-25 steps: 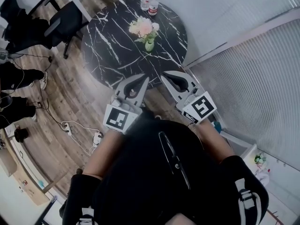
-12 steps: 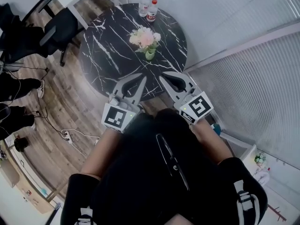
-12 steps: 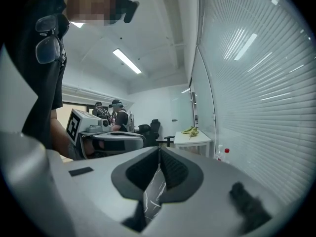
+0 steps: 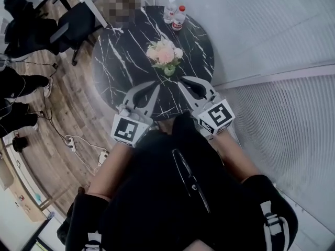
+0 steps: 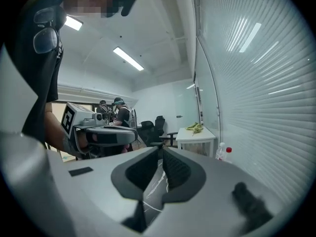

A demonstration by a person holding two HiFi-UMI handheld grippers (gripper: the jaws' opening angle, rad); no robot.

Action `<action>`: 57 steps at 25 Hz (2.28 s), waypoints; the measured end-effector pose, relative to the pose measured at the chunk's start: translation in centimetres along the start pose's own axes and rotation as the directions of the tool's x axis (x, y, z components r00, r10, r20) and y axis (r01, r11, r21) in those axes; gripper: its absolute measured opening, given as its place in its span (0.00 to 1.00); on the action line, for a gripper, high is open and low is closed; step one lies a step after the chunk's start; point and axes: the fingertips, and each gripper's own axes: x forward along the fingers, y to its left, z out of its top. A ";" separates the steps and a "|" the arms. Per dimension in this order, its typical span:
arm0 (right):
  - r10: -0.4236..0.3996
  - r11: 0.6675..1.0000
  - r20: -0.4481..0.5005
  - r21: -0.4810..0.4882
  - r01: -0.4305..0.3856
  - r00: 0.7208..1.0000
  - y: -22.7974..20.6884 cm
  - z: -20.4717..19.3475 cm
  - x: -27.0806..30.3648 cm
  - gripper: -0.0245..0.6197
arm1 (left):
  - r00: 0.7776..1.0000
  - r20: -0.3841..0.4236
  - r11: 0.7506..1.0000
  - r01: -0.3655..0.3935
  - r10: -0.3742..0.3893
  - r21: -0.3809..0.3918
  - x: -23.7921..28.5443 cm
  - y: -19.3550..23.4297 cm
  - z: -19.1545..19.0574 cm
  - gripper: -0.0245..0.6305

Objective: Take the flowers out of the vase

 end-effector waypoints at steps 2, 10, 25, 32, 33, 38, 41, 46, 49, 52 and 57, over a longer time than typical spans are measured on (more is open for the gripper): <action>0.044 0.999 -0.019 -0.005 -0.044 0.999 -1.6 -0.5 0.6 0.07 | 0.998 -0.016 0.998 -0.062 0.062 0.006 1.2 0.7 -0.1 0.06; 0.161 0.986 -0.106 -0.034 -0.166 0.981 -8.4 -3.0 1.9 0.13 | 0.962 -0.046 0.963 -0.269 0.268 -0.022 5.5 1.7 -1.3 0.06; 0.274 0.962 -0.213 0.035 -0.273 0.938 -11.1 -13.3 6.6 0.50 | 0.880 -0.069 0.880 -0.473 0.470 -0.034 8.6 3.3 -8.2 0.06; 0.273 0.961 -0.244 0.032 -0.274 0.931 -10.8 -16.6 9.7 0.53 | 0.873 -0.056 0.870 -0.488 0.485 -0.069 9.4 4.3 -11.3 0.06; 0.272 0.961 -0.246 0.032 -0.273 0.930 -10.8 -17.0 10.1 0.53 | 0.872 -0.058 0.869 -0.489 0.486 -0.073 9.6 4.5 -11.7 0.06; 0.260 0.964 -0.255 0.019 -0.264 0.931 -10.7 -18.6 11.9 0.53 | 0.864 -0.069 0.859 -0.504 0.500 -0.088 9.5 5.3 -13.3 0.06; 0.251 0.964 -0.258 -0.016 -0.264 0.933 -10.7 -19.1 12.8 0.53 | 0.860 -0.079 0.854 -0.511 0.505 -0.096 9.4 5.4 -13.8 0.06; 0.253 0.961 -0.272 -0.038 -0.273 0.928 -10.7 -19.9 13.8 0.52 | 0.857 -0.090 0.852 -0.514 0.507 -0.099 9.1 5.4 -14.4 0.06; 0.243 0.963 -0.264 -0.054 -0.266 0.934 -10.7 -19.7 14.0 0.48 | 0.858 -0.096 0.852 -0.514 0.505 -0.105 8.9 5.4 -14.6 0.06; 0.220 0.967 -0.240 -0.073 -0.244 0.945 -11.0 -19.2 13.8 0.23 | 0.859 -0.105 0.854 -0.510 0.501 -0.102 8.8 5.3 -14.8 0.06; 0.225 0.969 -0.226 -0.054 -0.243 0.948 -10.7 -19.1 13.6 0.10 | 0.862 -0.109 0.858 -0.504 0.494 -0.095 8.8 5.3 -14.8 0.06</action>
